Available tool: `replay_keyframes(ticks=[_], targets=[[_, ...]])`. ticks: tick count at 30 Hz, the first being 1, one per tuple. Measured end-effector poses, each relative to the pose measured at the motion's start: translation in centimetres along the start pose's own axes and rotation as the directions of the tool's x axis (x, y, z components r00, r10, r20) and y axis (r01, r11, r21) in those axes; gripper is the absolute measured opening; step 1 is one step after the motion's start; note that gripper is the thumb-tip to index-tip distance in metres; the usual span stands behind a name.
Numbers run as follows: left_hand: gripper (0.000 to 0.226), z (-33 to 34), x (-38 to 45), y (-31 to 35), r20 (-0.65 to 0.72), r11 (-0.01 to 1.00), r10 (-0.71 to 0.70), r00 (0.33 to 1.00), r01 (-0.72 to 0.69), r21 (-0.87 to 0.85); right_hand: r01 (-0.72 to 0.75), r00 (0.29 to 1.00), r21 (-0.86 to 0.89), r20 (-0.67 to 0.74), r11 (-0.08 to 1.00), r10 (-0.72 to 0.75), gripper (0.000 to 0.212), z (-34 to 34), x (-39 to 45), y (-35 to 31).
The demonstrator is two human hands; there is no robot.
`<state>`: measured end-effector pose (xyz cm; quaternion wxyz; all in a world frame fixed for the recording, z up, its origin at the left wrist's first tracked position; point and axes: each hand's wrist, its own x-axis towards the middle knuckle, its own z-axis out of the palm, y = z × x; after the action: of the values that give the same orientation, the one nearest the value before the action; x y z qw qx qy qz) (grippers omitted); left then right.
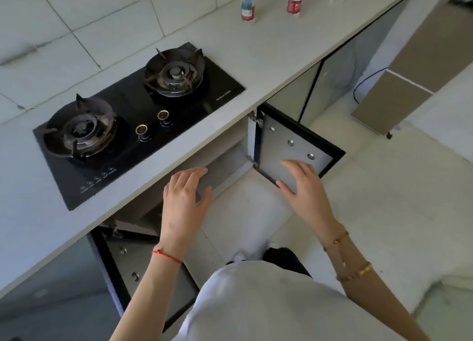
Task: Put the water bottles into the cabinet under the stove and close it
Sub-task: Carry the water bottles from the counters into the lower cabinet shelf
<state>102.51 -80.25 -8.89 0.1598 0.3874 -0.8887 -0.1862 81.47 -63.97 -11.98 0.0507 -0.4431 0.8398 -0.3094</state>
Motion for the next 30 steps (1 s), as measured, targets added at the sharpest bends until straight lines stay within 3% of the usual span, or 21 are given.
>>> replay_keyframes(ticks=[9, 15, 24, 30], targets=[[0.037, 5.1, 5.5, 8.5, 0.138, 0.959, 0.281, 0.950, -0.271, -0.087, -0.274, 0.952, 0.008, -0.142, 0.962, 0.272, 0.044, -5.3, -3.3, 7.0], [0.040, 10.4, 9.5, 16.5, 0.157, 0.920, 0.387, 0.909, -0.369, -0.130, -0.354, 0.912, 0.015, -0.219, 0.935, 0.348, 0.044, -9.9, -2.6, 14.2], [0.036, 19.6, 14.9, 31.9, 0.063, 0.900, 0.395, 0.917, -0.372, -0.229, -0.330, 0.926, -0.054, -0.209, 0.942, 0.313, 0.044, -21.5, 2.5, 27.9], [0.037, 23.1, 19.1, 39.6, 0.008, 0.928, 0.304, 0.953, -0.295, -0.227, -0.273, 0.951, -0.055, -0.166, 0.960, 0.261, 0.043, -26.8, 8.4, 35.1]])
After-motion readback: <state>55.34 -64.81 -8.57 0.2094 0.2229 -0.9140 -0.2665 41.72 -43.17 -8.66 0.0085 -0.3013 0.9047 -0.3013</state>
